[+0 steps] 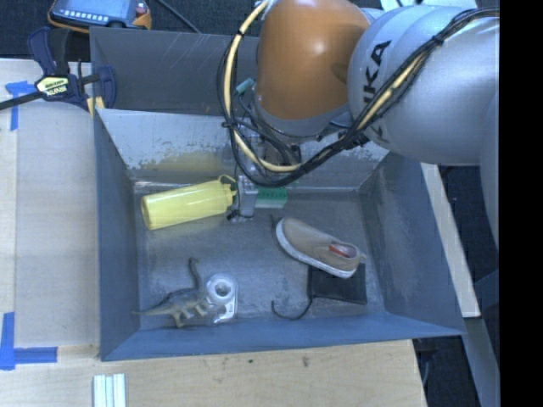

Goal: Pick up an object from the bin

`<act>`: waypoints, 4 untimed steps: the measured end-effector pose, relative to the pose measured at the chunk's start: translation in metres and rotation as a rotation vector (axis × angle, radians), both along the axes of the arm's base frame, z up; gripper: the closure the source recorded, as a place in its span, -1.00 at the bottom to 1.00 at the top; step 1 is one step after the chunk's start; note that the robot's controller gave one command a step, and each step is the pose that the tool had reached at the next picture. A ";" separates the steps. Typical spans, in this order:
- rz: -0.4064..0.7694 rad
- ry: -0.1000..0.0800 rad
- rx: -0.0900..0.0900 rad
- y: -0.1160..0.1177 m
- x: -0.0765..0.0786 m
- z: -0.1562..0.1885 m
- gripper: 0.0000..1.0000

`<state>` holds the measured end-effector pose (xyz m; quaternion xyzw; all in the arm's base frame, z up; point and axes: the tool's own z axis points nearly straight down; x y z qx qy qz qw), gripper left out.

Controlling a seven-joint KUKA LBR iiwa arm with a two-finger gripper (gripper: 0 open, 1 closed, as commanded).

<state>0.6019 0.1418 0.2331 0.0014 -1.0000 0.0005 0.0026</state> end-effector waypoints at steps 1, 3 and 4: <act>-0.003 -0.009 0.002 -0.001 0.001 0.005 -1.00; 0.240 -0.002 0.002 -0.002 -0.026 -0.055 -1.00; 0.368 -0.013 0.002 0.022 -0.016 -0.081 -1.00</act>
Offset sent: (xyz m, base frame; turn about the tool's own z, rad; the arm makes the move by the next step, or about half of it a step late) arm -0.0488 -0.0094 -0.0775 -0.1830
